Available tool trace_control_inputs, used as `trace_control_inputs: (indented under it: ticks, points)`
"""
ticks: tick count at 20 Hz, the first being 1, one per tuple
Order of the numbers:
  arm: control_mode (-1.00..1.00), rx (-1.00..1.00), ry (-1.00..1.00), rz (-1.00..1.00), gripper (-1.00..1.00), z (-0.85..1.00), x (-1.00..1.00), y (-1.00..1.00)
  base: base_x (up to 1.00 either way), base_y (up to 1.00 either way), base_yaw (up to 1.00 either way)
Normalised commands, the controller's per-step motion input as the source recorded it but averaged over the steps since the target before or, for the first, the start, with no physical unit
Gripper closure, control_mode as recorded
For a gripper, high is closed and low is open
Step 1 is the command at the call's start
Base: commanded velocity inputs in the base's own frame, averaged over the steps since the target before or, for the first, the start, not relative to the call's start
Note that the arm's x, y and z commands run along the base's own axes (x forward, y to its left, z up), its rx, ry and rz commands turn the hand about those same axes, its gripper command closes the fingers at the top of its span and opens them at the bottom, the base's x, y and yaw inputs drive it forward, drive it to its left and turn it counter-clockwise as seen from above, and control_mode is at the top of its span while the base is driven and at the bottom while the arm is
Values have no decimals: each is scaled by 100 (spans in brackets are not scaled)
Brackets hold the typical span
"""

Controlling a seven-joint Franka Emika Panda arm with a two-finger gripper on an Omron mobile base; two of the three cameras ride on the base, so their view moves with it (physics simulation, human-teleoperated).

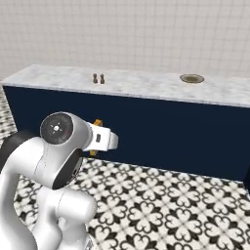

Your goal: Start the toaster. Once the lever pops up, take the bread to the plate on the dining counter.

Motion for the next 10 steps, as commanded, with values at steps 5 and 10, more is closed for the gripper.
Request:
trace_control_inputs:
  ticks: [5,10]
  points:
    - [100,0,0,0,100,0,0,0,100,-65,10]
    - [100,0,0,0,100,0,0,0,100,-63,3]
